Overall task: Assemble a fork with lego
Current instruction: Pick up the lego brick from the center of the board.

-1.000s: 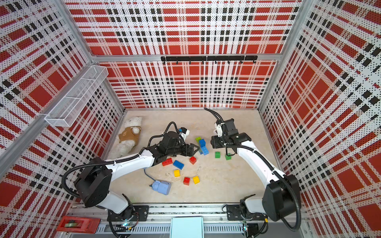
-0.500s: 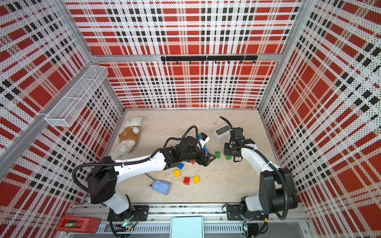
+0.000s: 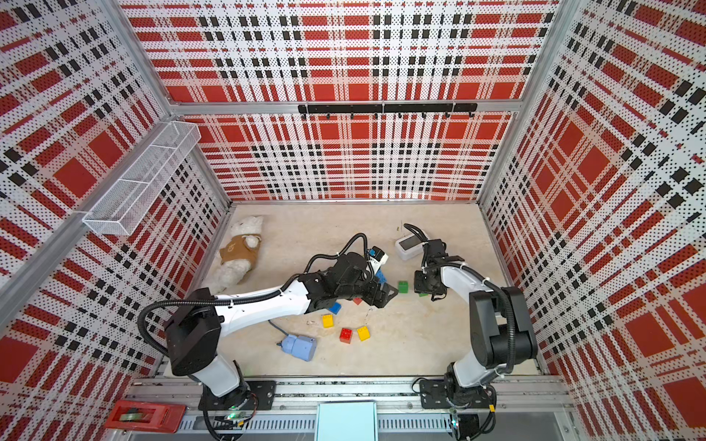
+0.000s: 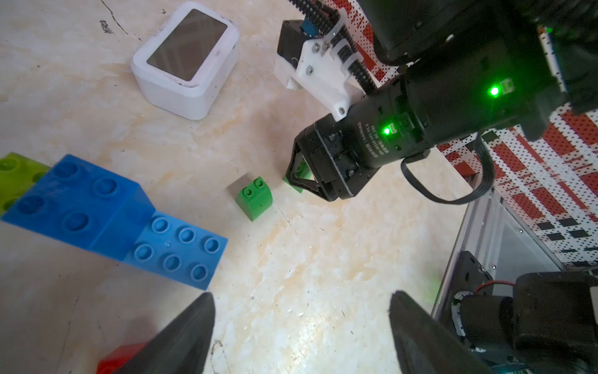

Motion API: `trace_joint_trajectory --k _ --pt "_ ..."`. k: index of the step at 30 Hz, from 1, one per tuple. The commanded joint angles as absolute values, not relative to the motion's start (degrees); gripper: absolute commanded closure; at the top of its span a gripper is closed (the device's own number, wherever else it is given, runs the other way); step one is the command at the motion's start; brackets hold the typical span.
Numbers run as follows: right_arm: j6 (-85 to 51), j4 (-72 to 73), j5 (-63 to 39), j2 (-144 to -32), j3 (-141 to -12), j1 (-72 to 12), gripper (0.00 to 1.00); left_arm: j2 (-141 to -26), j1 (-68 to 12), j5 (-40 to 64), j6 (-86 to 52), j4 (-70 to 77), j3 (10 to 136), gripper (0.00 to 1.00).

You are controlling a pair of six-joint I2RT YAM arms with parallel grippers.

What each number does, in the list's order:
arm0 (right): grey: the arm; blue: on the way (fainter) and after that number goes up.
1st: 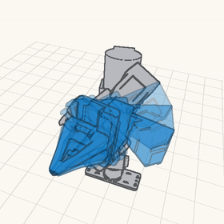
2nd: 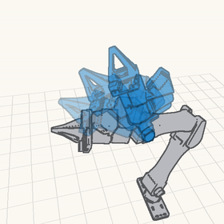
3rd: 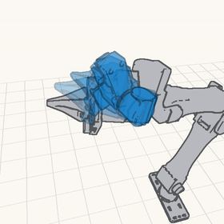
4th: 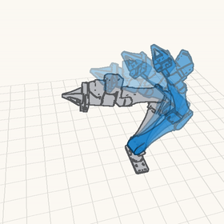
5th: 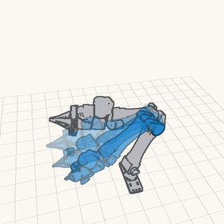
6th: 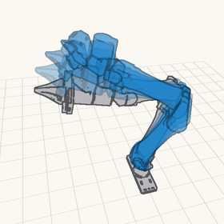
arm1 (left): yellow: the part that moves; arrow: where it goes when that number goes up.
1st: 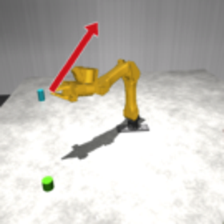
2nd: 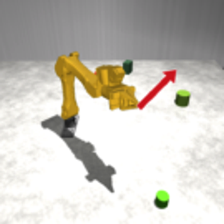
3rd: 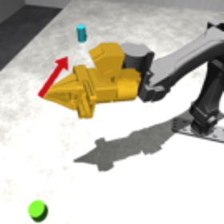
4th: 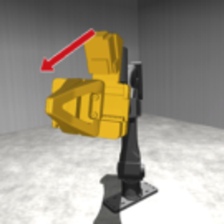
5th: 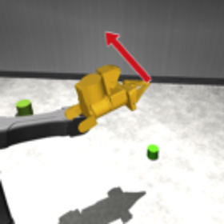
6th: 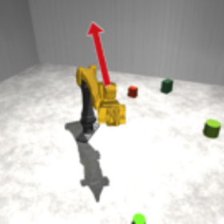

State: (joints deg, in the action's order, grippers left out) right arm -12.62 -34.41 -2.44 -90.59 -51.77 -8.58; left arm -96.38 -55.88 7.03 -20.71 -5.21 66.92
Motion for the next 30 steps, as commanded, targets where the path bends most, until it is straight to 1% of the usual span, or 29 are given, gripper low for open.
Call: trace_joint_trajectory --k 1,6,13,18,24,30 --pt "-11.25 -33.21 -2.06 -91.33 -53.02 -8.48 0.53 -96.25 -55.31 6.77 -20.80 -5.16 67.67 0.13" --pt "-10.89 -32.96 -0.98 -91.84 -53.26 -8.44 0.56 -96.25 -55.02 7.01 -21.01 -4.92 67.45 0.13" --pt "-10.37 -31.73 -0.97 -92.02 -53.23 -8.46 0.53 -96.15 -54.49 7.21 -21.01 -4.92 67.51 0.13" --pt "-10.26 -31.73 -0.70 -92.32 -53.04 -8.44 0.57 -96.12 -54.14 7.57 -21.01 -4.72 67.33 0.13" --pt "-10.54 -31.64 -0.28 -91.59 -52.36 -8.53 0.64 -95.43 -52.73 8.20 -21.17 -4.36 66.92 0.13" --pt "-9.13 -32.69 1.31 -85.43 -52.57 -10.28 0.71 -93.18 -47.73 10.94 -21.53 -3.26 65.88 0.14"
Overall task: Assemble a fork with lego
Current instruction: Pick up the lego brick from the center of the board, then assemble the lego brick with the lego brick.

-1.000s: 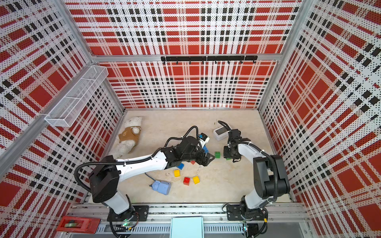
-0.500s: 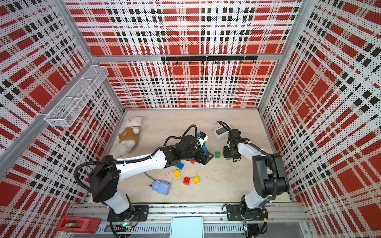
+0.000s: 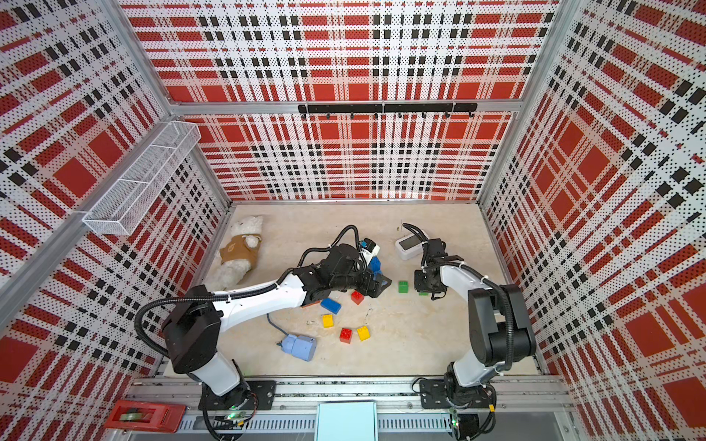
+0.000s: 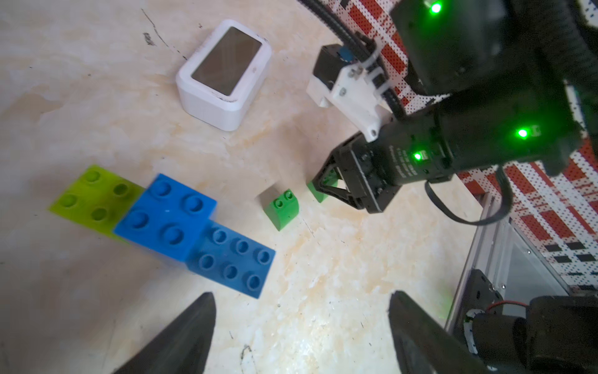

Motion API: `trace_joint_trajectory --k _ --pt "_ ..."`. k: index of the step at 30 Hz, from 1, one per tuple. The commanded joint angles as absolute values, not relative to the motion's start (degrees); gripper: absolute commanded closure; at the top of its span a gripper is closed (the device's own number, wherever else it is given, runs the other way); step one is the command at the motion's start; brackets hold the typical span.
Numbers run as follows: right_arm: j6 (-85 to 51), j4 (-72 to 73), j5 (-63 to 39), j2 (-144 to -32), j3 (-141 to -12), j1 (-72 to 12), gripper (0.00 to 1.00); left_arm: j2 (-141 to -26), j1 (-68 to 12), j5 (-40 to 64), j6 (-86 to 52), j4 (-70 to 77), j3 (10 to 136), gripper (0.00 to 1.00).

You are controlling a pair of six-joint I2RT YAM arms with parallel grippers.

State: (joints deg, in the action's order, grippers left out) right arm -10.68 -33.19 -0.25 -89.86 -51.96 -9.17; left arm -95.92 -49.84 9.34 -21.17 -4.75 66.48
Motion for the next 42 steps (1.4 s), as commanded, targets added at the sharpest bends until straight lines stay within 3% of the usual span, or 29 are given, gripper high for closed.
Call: trace_joint_trajectory --k 1,7,11,16,21,29,35,42 --pt "-8.95 -32.70 1.41 -83.61 -52.57 -10.92 0.72 -92.98 -46.72 11.59 -21.40 -3.27 65.92 0.14" --pt "-9.30 -31.07 -1.79 -72.96 -52.98 -14.80 0.80 -92.41 -42.30 14.96 -21.27 -3.25 66.28 0.19" --pt "-7.84 -30.16 -2.64 -67.72 -53.69 -23.91 0.82 -90.77 -38.72 16.93 -24.86 0.31 62.84 0.19" --pt "-8.87 -28.68 -3.03 -67.47 -53.94 -34.61 0.83 -88.73 -33.94 20.00 -29.54 6.13 57.86 0.19" --pt "-9.63 -26.53 -5.20 -72.39 -55.67 -39.83 0.85 -88.22 -32.48 21.10 -29.96 6.33 57.22 0.19" --pt "-11.90 -25.62 0.00 -71.10 -55.39 -37.77 0.94 -92.82 -34.88 23.42 -25.41 1.79 63.78 0.26" --pt "-8.56 -22.08 -1.53 -66.35 -52.34 -32.79 0.92 -100.26 -35.35 28.13 -22.48 -2.21 72.07 0.40" --pt "-6.20 -25.22 -1.46 -68.20 -55.08 -32.62 0.93 -105.68 -35.86 32.06 -18.77 -8.88 79.50 0.48"
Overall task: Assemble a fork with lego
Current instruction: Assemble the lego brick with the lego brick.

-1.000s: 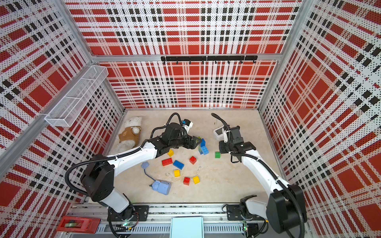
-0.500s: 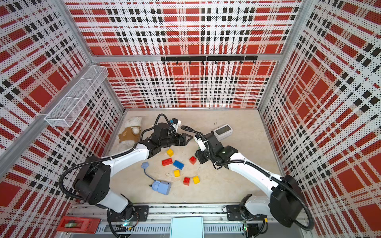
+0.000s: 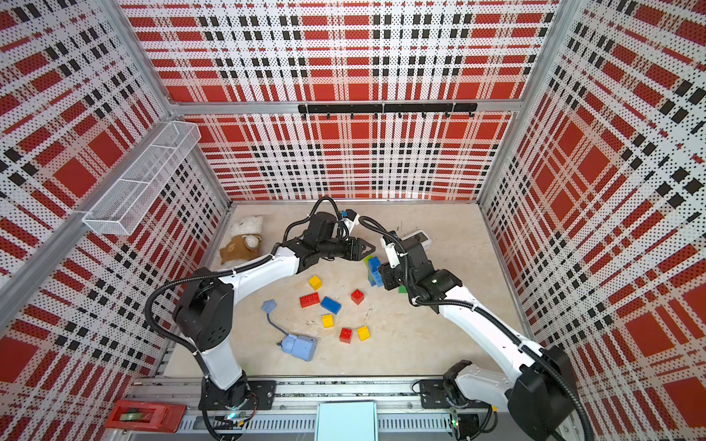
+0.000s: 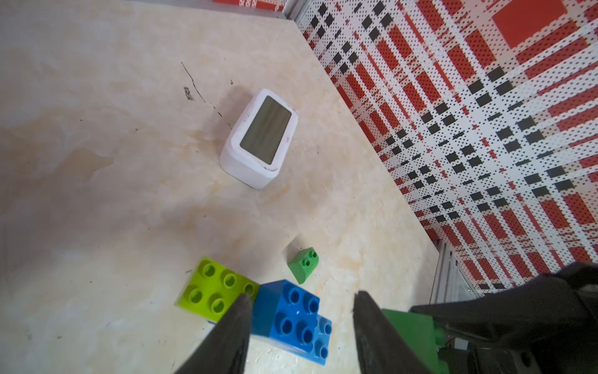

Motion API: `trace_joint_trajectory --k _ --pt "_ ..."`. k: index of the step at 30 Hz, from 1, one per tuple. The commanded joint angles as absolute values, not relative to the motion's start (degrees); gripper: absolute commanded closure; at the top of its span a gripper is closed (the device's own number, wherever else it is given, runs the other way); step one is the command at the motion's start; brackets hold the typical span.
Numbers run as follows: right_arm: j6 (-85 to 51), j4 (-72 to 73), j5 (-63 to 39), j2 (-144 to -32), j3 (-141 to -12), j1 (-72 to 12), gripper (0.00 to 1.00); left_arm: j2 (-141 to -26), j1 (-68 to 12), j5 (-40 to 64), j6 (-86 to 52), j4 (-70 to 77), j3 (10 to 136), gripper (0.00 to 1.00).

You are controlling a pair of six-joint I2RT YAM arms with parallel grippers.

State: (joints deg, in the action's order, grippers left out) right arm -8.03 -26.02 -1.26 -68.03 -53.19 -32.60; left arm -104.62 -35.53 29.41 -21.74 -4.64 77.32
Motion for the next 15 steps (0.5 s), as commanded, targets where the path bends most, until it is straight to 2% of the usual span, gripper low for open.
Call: trace_joint_trajectory --k 1,5,15 --pt "-6.45 -25.47 -1.13 -68.25 -55.23 -32.58 0.93 -106.03 -35.89 32.44 -18.52 -9.34 79.78 0.49" --pt "-6.77 -27.62 0.65 -69.11 -56.73 -32.39 0.98 -106.59 -35.90 33.90 -18.11 -9.77 79.29 0.51" --pt "-6.90 -28.38 0.27 -70.89 -58.39 -32.26 0.99 -108.89 -35.87 34.39 -17.77 -10.45 80.37 0.55"
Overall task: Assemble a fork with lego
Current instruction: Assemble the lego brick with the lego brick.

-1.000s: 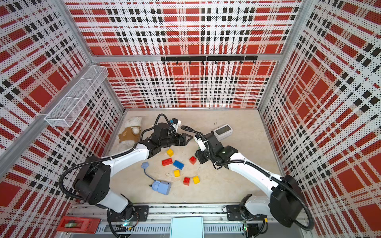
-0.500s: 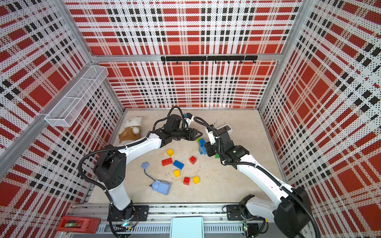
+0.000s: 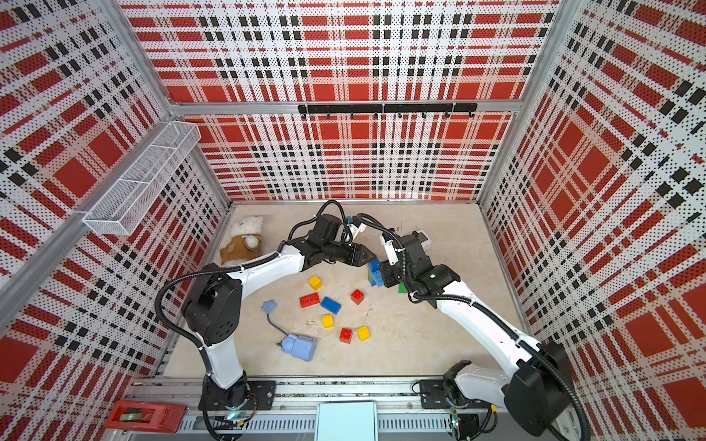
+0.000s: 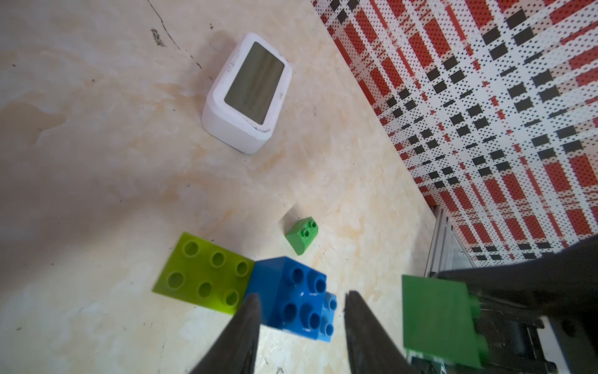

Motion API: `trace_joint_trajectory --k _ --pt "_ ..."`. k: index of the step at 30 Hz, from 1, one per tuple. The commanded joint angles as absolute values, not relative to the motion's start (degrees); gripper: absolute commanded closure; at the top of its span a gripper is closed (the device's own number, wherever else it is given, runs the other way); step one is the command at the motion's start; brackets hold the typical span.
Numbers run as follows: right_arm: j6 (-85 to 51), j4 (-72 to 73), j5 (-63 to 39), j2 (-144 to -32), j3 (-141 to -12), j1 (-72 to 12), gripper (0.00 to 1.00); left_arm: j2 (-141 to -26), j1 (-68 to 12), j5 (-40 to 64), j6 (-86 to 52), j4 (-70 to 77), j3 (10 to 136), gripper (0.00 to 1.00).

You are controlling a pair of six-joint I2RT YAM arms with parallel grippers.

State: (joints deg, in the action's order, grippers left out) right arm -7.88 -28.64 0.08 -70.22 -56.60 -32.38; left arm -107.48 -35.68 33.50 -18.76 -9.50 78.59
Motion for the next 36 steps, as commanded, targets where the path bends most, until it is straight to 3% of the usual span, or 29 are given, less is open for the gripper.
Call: trace_joint_trajectory --k 1,9,36 --pt "-6.90 -28.48 0.23 -71.12 -58.50 -32.19 0.99 -109.22 -35.88 34.42 -17.83 -10.51 80.55 0.56" --pt "-5.56 -30.40 0.68 -71.25 -58.94 -32.24 1.00 -110.21 -35.98 34.43 -17.51 -10.76 80.38 0.62" --pt "0.79 -36.83 -5.18 -82.00 -64.34 -30.10 1.00 -109.56 -36.07 33.94 -17.66 -9.58 77.57 0.63"
